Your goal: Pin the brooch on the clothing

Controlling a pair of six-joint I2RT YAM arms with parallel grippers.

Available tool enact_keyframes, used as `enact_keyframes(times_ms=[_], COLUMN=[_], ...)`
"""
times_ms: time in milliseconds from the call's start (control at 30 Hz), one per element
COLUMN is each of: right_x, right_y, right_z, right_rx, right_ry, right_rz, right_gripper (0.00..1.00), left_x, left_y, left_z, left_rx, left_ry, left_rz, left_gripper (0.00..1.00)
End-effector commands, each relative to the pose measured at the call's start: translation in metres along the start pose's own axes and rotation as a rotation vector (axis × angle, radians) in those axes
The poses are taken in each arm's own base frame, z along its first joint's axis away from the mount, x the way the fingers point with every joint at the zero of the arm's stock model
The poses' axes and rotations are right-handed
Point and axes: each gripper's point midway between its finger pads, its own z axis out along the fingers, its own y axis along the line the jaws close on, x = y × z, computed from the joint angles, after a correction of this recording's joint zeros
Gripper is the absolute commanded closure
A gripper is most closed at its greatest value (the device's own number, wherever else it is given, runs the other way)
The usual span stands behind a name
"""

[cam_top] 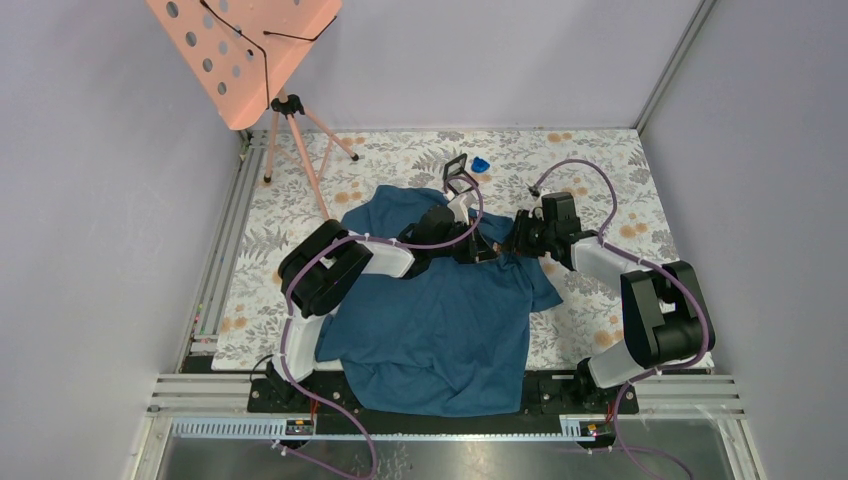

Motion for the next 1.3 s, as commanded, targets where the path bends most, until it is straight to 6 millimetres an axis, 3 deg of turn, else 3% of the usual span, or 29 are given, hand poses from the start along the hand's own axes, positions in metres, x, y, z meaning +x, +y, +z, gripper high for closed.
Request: enact_keyframes(times_ms=[0,233,500,867,1267], right_x=[-0.009,-0.025,-0.02,-0.005,0.0], right_y=[-0.002,-0.013,-0.02,0.011,0.01], right_z=[-0.007,-0.032,-0.045,-0.038,-0.026], right_rx=[0.014,0.041,0.017,-0.234,-0.267], right_ry=[-0.054,-0.123,-0.152,-0.132,-0.102], right_rz=[0.018,0.051,0.094,0.108,0.123], right_gripper=[0.66,0.6,0.56,0.55,0.64], left_x=[-0.016,-0.013,-0.011,-0.009,-0.008], left_y=[-0.031,-0.024,-0.021,-0.024,-0.026], left_z=[0.001,-0.001,-0.002,-0.001,-0.003], left_rx=[0.135,0.15,0.165,0.196,0.217], left_ry=[-0.035,-0.013,0.01,0.037,0.051], left_rz=[0.058,0.04,0.035,0.04,0.042], left_gripper=[1.0,1.0,1.0,1.0,1.0])
